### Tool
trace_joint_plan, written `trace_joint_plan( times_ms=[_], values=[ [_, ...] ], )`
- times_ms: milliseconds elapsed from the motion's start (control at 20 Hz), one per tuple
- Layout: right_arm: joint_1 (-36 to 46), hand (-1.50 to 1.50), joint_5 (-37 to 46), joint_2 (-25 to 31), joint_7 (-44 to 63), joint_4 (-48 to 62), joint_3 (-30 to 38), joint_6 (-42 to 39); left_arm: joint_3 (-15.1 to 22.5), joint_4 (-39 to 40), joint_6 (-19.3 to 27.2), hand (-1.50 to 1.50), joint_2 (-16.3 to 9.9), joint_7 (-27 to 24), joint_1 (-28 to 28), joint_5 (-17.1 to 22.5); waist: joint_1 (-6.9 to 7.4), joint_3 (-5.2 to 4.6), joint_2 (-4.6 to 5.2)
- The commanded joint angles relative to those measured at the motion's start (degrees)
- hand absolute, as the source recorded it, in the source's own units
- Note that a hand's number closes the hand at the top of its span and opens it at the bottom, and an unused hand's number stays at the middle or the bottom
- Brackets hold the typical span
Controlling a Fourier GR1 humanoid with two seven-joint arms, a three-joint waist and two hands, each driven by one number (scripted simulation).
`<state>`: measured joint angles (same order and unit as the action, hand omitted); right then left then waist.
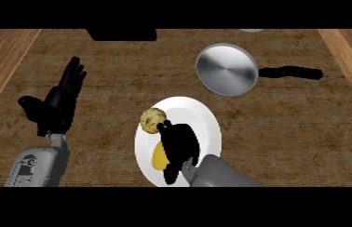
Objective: Pick the lemon from the plate and place it in the pan
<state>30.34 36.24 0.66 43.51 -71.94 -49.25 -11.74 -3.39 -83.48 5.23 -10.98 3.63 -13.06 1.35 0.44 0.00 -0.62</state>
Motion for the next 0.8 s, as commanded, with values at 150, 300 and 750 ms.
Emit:
trace_joint_plan(
  times_ms=[150,300,750],
  values=[
    [10.0,1.50,-12.7,-0.6,10.0,0.1,-14.0,8.8,-0.4,-0.1,-2.7,0.00,-1.2,0.7,-1.2,0.9,1.83,-0.01,0.81],
    [12.6,1.50,-6.3,-0.6,12.8,-2.2,-14.7,14.5,0.5,0.9,-0.1,0.00,0.8,0.9,-1.4,-0.7,1.01,-0.01,0.63],
    [16.5,1.50,11.1,0.1,15.9,-9.7,-7.3,25.2,-0.9,1.6,0.6,0.00,0.9,-0.5,-0.9,-0.5,-0.76,0.02,0.41]
  ],
)
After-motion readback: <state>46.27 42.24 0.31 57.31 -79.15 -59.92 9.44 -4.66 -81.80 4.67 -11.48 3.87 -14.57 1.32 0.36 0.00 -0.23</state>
